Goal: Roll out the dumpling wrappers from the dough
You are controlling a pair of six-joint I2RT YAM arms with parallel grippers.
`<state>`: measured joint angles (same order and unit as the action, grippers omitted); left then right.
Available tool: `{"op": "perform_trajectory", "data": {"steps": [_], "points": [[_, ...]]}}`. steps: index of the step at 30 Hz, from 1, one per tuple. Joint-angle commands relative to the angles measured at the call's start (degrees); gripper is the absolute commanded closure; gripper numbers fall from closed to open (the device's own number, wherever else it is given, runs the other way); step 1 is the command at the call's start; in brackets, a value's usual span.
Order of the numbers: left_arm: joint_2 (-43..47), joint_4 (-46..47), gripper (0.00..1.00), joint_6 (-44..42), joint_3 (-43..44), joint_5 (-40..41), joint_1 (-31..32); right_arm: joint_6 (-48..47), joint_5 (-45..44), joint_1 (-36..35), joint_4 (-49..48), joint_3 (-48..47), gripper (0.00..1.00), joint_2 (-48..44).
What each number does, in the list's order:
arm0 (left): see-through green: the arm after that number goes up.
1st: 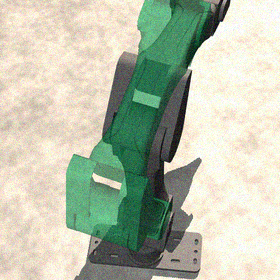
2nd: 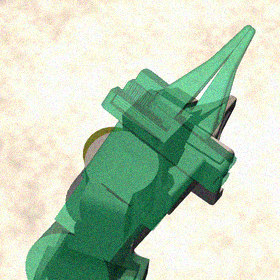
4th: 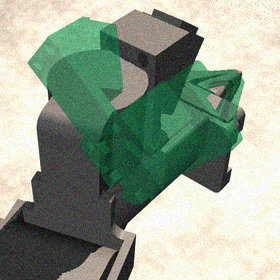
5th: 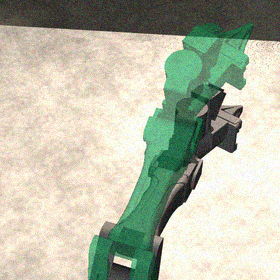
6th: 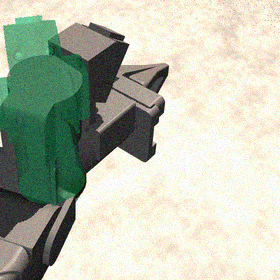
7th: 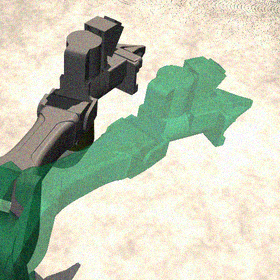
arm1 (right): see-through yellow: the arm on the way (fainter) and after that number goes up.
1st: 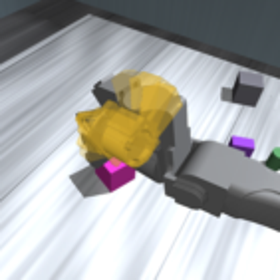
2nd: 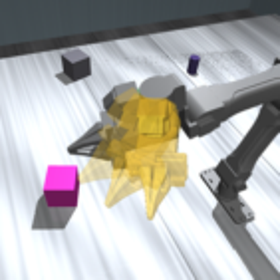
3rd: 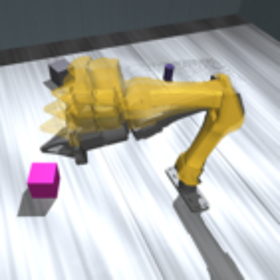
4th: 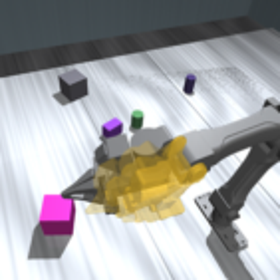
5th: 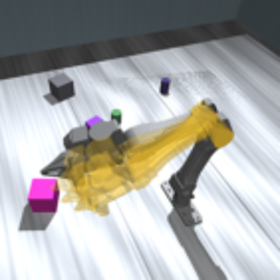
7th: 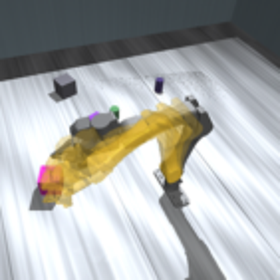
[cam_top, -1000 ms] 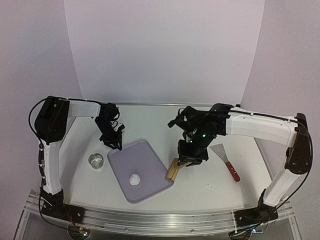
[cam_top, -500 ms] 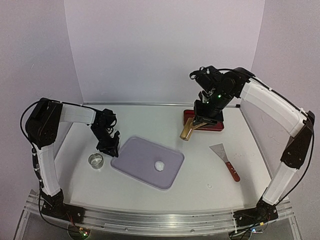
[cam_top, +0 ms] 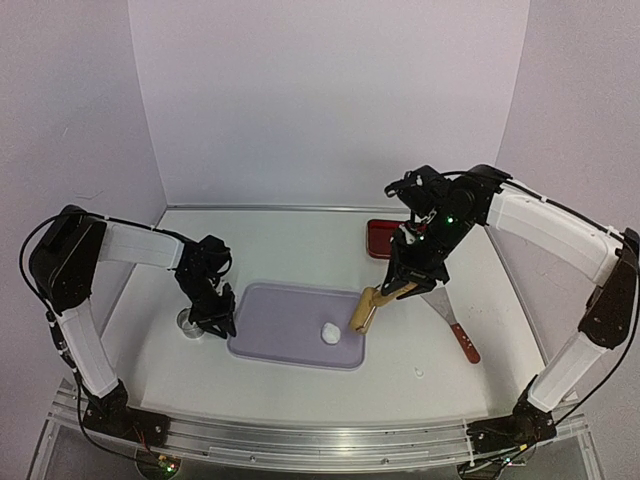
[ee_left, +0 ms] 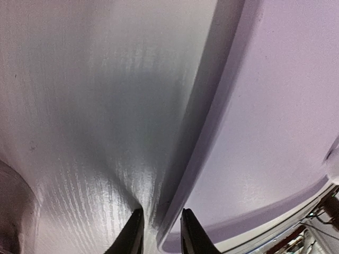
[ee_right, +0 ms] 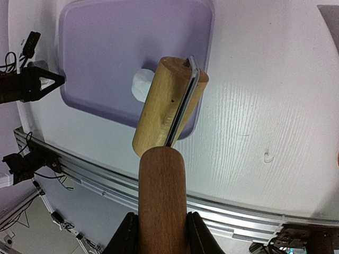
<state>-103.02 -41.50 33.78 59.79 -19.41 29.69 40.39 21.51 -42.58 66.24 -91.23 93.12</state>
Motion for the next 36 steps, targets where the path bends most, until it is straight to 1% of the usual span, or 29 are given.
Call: {"op": "perform_trajectory", "data": {"steps": [1, 4, 8, 16, 22, 30, 36], "points": [[2.3, 0.0, 0.69, 1.8, -0.3, 1.2, -0.1, -0.3, 6.8, -1.4, -5.8, -0.2, 1.00, -0.7], [2.8, -1.0, 0.65, 1.7, 0.8, 2.9, 0.0, -1.6, 7.3, -2.9, -5.9, -2.4, 1.00, 2.2], [2.0, -1.7, 0.64, 0.9, 3.1, 3.5, -0.1, -2.0, 7.1, -3.1, -6.0, -3.8, 1.00, 4.9], [-0.3, -2.0, 0.68, -0.3, 5.0, 4.7, -0.1, -2.9, 7.5, -3.9, -6.0, -8.1, 1.00, 10.2], [-1.4, -1.2, 0.72, -0.8, 5.2, 3.7, -0.1, -2.7, 8.1, -5.0, -5.9, -11.6, 1.00, 14.3], [-2.8, -0.5, 0.76, -0.7, 5.5, 3.5, -0.1, -2.4, 7.1, -5.8, -4.5, -11.4, 1.00, 16.7], [-3.5, 0.2, 0.82, -0.4, 5.7, 3.2, 0.0, -4.1, 5.3, -5.8, -1.9, -10.6, 1.00, 17.4]]}}
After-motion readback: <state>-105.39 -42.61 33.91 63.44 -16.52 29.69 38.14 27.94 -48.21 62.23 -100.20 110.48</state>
